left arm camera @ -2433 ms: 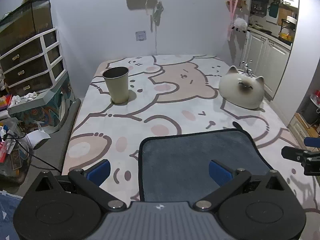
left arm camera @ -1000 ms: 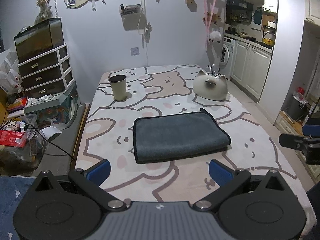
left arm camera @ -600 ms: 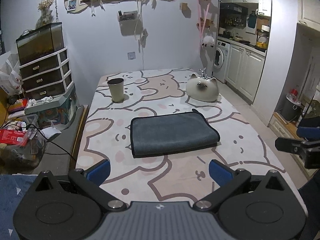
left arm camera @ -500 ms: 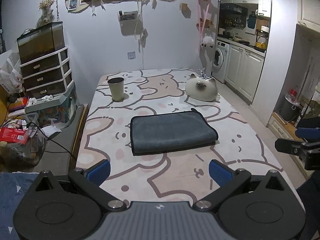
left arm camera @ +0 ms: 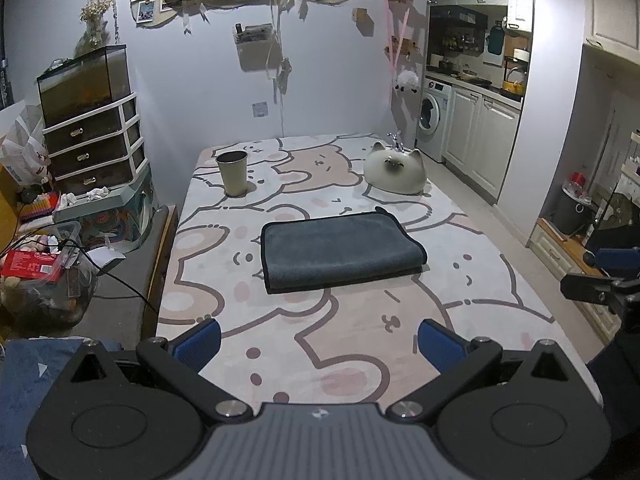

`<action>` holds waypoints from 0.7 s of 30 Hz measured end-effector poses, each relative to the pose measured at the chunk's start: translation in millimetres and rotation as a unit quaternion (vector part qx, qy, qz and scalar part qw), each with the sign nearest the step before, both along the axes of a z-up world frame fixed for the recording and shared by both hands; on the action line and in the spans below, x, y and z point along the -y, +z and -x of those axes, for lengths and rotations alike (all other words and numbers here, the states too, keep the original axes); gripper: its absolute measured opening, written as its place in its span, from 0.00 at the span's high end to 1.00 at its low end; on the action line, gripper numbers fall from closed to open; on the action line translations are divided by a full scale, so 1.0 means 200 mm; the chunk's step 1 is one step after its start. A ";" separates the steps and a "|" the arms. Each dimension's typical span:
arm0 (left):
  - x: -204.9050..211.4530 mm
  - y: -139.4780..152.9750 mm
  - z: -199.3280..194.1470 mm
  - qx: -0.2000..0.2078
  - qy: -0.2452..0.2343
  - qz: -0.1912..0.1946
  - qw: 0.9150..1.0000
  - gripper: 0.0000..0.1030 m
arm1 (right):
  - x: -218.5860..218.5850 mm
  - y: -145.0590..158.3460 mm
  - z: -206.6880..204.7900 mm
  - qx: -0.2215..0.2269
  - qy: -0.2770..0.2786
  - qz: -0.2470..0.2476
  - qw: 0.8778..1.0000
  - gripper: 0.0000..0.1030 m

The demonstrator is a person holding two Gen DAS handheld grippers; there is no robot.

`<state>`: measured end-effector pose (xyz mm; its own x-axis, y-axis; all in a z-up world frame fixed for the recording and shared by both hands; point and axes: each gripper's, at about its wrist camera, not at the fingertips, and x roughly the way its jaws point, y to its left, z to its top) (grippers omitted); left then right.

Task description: Fold towel

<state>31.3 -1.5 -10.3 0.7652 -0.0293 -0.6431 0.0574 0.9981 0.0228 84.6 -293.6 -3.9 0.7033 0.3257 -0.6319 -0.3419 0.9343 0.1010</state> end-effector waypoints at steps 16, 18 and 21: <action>-0.02 -0.01 0.09 -0.013 0.004 0.003 1.000 0.00 | -0.04 0.03 0.12 0.009 0.015 0.023 1.000 0.00; -0.02 -0.01 0.10 -0.013 0.003 0.004 1.000 0.00 | -0.04 0.03 0.12 0.008 0.015 0.024 1.000 0.00; -0.02 -0.01 0.10 -0.012 0.003 0.004 1.000 0.00 | -0.04 0.03 0.13 0.007 0.017 0.024 1.000 0.00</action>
<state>10.9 3.0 -11.7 0.7501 -0.0299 -0.6606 0.0525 0.9985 0.0143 59.4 -285.2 2.3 0.7011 0.3193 -0.6375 -0.3742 0.9259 0.0521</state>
